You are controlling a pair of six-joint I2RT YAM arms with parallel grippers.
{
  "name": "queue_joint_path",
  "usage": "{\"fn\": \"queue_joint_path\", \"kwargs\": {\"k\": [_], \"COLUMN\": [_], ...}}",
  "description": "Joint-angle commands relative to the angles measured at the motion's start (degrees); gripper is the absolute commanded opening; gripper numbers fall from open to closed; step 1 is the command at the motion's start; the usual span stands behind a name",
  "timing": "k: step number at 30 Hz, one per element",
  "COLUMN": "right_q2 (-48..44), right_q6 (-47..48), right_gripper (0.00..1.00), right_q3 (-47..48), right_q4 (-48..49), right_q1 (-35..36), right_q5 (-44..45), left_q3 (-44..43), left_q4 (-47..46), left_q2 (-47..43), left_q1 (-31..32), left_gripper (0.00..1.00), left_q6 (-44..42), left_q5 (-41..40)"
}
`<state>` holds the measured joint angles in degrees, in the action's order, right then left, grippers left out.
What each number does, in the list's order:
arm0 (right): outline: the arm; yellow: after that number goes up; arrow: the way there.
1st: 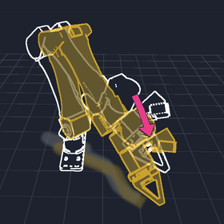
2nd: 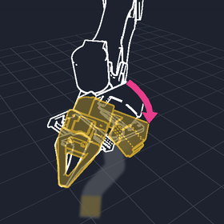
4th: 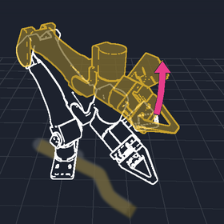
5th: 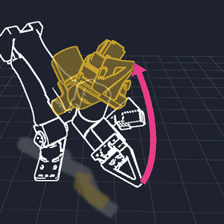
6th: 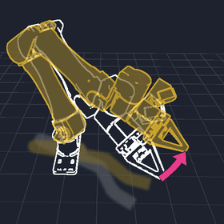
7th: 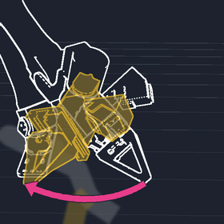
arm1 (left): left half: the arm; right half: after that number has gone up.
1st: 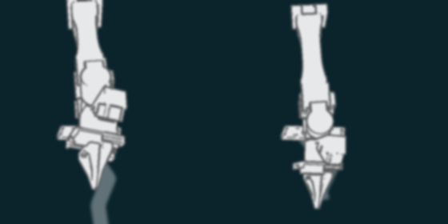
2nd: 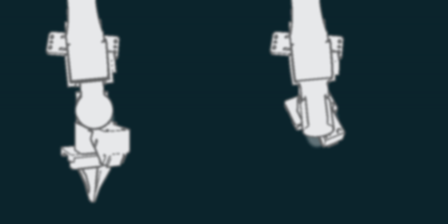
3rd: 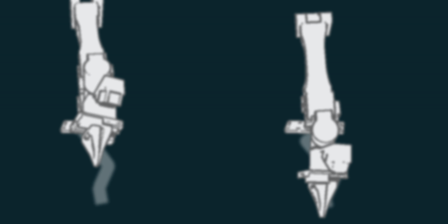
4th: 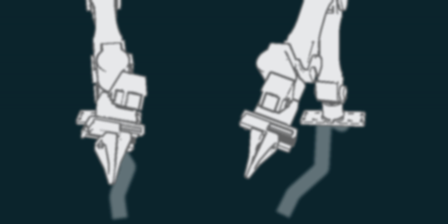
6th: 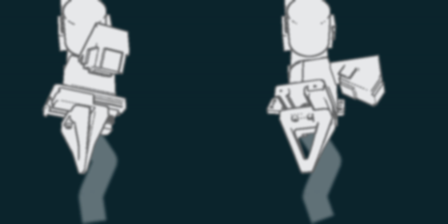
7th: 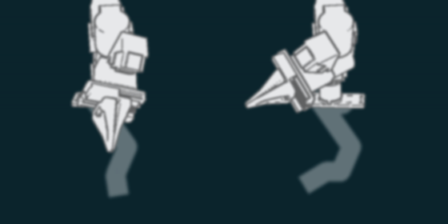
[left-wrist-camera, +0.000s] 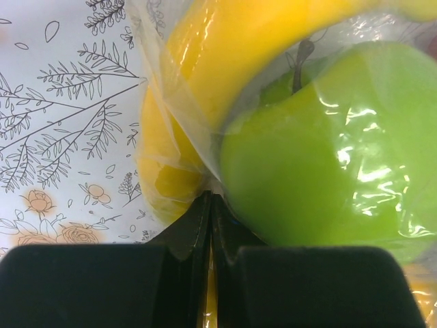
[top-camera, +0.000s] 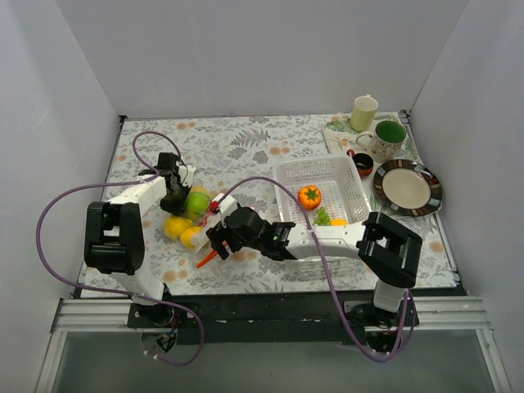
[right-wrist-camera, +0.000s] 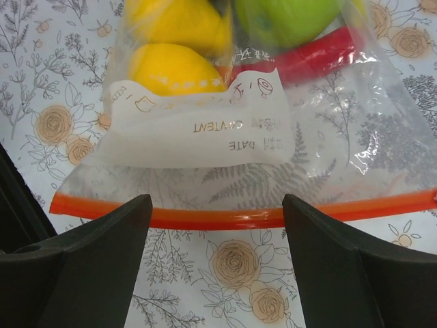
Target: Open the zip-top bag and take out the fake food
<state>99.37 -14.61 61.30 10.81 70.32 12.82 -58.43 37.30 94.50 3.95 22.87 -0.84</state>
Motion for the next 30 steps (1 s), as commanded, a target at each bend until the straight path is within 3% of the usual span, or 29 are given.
{"fn": "queue_joint_path", "kwargs": {"k": [1, 17, 20, 27, 30], "right_q2": [2.8, -10.5, -10.8, -9.9, -9.0], "right_q6": [0.5, 1.0, 1.8, 4.0, 4.8], "right_gripper": [0.84, 0.77, 0.71, 0.39, 0.34], "right_q3": [2.7, -7.9, -9.4, -15.0, -16.4], "right_q4": [2.6, 6.2, 7.0, 13.3, 15.4], "right_q1": [0.5, 1.0, 1.0, 1.0, 1.0], "right_q5": [-2.1, 4.1, 4.1, 4.1, 3.6], "left_q3": [1.3, 1.9, 1.0, -1.6, -1.8], "left_q4": [-0.4, -1.3, -0.5, 2.3, 2.5], "left_q2": [-0.9, 1.4, 3.2, 8.8, 10.8], "left_q1": [0.0, 0.0, 0.1, 0.1, 0.1], "left_gripper": [0.00, 0.00, 0.00, 0.00, 0.00], "left_q6": [-0.9, -0.7, -0.2, 3.0, 3.8], "left_q5": [-0.9, -0.8, -1.3, -2.2, -3.3]}}
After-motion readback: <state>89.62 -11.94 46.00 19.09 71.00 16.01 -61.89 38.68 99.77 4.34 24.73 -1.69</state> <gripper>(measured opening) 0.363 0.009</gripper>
